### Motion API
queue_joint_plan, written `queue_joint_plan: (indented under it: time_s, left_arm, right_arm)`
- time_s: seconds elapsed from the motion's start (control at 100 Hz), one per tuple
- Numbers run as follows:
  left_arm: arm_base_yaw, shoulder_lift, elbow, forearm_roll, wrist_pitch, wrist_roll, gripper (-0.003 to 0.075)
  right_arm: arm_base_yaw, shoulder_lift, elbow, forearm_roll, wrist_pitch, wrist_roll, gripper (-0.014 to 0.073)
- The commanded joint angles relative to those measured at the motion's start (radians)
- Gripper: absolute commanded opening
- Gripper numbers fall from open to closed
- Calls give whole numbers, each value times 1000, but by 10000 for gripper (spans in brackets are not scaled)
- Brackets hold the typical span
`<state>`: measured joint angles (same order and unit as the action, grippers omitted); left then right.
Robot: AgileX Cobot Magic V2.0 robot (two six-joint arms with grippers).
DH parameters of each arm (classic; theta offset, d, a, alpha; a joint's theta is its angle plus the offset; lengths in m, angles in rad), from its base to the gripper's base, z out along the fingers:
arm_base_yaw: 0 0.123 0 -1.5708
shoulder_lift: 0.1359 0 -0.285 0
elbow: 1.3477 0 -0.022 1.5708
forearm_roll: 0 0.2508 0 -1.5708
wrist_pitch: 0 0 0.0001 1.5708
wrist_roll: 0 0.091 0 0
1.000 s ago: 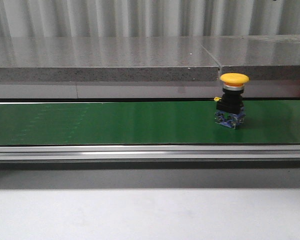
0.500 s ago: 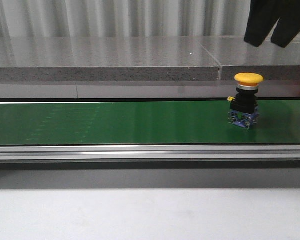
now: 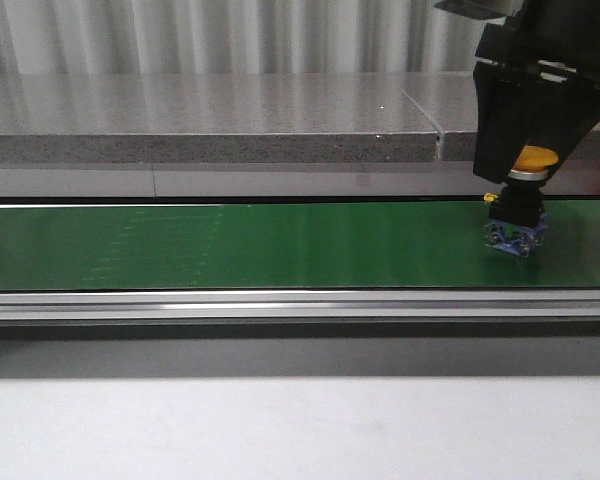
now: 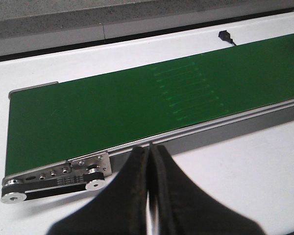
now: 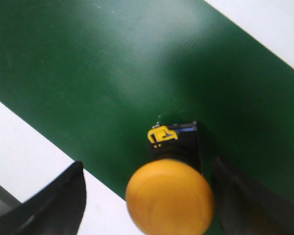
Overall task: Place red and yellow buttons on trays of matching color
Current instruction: 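Move the right gripper down over the yellow button on the belt, then close the right gripper on the yellow button and lift it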
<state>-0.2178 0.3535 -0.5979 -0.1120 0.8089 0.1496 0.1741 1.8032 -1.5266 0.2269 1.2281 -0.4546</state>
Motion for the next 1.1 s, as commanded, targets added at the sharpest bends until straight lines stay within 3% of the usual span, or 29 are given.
queue_joint_plan:
  time_s: [0.0,0.1,0.23,0.36,0.61,0.85,1.09]
  left_arm:
    - [-8,8,-25,-19,-66,-3,-21]
    - [-8,8,-25,-19,-66,-3,-21]
    - [-8,8,-25,-19,-66,-3,-21]
    - [-8,8,-25,-19,-66,-3,-21]
    - [-8,8,-25,-19,-66,-3,-21]
    - [-8,8,-25,-19,-66,-3,-21]
    - [-8,8,-25,-19,-66,-3,-21]
  right_arm:
    - [0,-38,-25,-8,35,-16,537]
    - [0,-37,-25,-14,35,-16,496]
    - [0,-37,-25,-14,35,-15,309]
    - [-3,-37,-25,-14,33,-14,198]
    - [-4,-65,-25,-14,4,8,193]
    - [-62,-163,-26,-15,-32,233,193]
    - [-172,-306,-26,-20,-42,348,193]
